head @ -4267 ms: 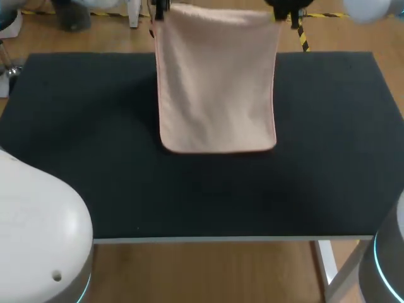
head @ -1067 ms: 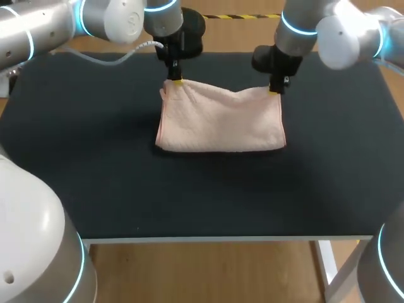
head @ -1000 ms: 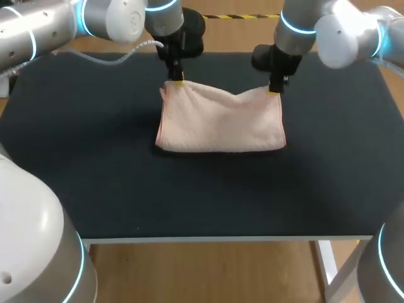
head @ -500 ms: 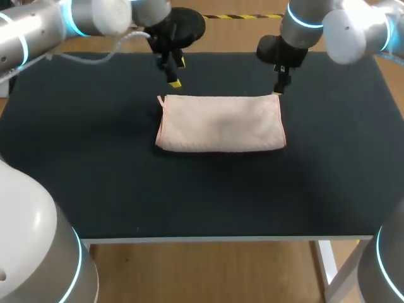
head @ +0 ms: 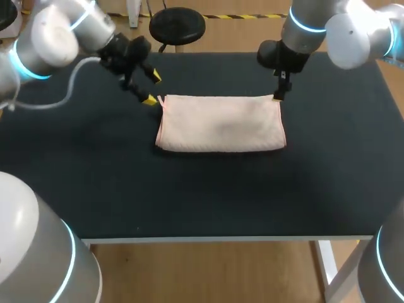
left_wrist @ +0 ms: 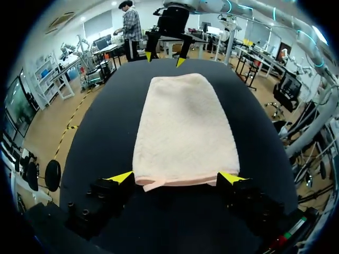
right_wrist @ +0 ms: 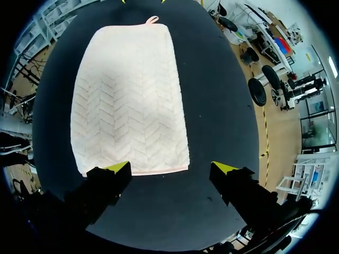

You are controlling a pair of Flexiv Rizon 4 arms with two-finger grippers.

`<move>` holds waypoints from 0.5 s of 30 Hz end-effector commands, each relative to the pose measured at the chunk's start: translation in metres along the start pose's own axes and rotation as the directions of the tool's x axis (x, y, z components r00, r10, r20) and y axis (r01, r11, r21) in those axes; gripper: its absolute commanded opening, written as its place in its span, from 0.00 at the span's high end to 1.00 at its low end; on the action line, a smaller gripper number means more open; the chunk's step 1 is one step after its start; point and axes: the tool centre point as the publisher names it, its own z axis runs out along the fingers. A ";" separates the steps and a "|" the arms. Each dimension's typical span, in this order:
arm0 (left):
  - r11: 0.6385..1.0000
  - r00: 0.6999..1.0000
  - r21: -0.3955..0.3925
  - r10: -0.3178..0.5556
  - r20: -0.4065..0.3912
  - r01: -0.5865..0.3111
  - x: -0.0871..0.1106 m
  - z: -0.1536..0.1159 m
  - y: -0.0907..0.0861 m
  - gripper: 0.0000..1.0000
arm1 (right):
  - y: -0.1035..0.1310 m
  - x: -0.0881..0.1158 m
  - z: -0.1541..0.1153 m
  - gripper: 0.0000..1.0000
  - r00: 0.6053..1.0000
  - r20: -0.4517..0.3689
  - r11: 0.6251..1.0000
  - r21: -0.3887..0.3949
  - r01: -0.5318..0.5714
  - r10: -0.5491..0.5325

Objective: Fold the towel

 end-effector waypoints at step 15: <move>0.997 0.995 0.082 0.018 -0.096 -0.010 -0.002 -0.006 0.014 0.00 | 0.001 0.003 -0.005 0.00 0.998 -0.019 0.998 0.036 0.056 -0.055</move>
